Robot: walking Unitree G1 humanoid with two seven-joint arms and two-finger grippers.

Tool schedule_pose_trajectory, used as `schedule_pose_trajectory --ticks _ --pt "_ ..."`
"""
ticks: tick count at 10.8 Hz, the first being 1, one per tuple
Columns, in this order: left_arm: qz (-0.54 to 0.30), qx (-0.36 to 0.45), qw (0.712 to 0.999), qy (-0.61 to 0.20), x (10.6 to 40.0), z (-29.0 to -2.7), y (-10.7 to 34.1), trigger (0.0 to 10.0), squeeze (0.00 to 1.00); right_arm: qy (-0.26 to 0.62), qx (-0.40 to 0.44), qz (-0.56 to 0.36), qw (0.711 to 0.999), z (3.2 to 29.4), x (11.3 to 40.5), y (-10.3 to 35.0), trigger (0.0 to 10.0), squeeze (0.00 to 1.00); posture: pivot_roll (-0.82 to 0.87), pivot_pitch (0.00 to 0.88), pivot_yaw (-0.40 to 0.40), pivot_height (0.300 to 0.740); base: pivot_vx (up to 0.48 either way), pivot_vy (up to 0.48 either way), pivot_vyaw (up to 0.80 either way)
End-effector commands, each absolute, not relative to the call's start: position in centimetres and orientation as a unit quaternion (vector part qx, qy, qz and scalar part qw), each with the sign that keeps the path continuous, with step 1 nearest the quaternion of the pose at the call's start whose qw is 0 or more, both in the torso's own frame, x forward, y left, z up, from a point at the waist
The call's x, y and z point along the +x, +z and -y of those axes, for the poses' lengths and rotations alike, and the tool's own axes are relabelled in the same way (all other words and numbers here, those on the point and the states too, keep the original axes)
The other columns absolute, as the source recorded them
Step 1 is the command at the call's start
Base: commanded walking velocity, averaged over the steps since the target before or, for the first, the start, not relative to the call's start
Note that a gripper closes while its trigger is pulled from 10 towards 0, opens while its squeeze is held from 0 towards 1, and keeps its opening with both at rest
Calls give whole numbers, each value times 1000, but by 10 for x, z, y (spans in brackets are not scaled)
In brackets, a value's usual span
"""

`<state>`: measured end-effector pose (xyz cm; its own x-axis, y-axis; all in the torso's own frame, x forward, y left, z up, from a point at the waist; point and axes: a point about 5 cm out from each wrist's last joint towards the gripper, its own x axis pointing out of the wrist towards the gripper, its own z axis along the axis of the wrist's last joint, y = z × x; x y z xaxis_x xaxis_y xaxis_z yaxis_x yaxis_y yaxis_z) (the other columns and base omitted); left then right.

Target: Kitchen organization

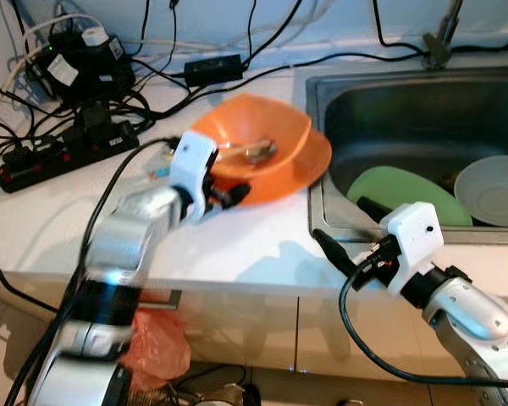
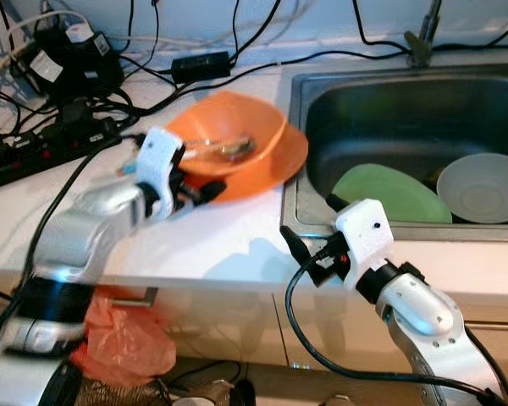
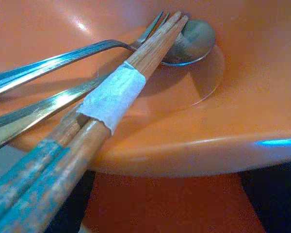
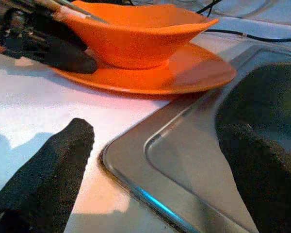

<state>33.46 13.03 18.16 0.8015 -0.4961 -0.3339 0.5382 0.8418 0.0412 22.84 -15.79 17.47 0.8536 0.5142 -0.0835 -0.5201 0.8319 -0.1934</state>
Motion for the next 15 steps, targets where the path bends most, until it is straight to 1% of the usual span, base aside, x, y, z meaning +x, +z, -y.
schedule_pose_trajectory --ticks 1,2,5,8,9,12,15 --pt "-233 65 934 -262 326 -137 152 10000 0 279 -105 -8 954 156 229 177 10000 0 43 88 150 740 0 0 0" --pt "-237 70 931 -270 318 -138 153 10000 0 281 -106 -8 954 156 231 177 10000 0 47 83 149 740 0 0 0" --pt "-235 76 929 -276 307 -138 164 10000 0 282 -106 -7 954 156 233 177 10000 0 61 80 144 740 0 0 0" --pt "-243 86 926 -276 296 -144 169 10000 0 286 -108 -5 952 156 236 177 10000 0 76 75 134 740 0 0 0" --pt "-223 108 932 -265 298 -146 174 10000 0 287 -108 -2 952 155 239 177 10000 0 80 69 130 740 0 0 0" --pt "-163 121 948 -245 306 -142 184 10000 0 280 -110 5 954 156 243 179 10000 0 74 58 128 740 0 0 0" --pt "-119 150 955 -227 310 -145 197 10000 0 277 -112 8 954 157 246 179 10000 0 80 51 121 740 0 0 0"
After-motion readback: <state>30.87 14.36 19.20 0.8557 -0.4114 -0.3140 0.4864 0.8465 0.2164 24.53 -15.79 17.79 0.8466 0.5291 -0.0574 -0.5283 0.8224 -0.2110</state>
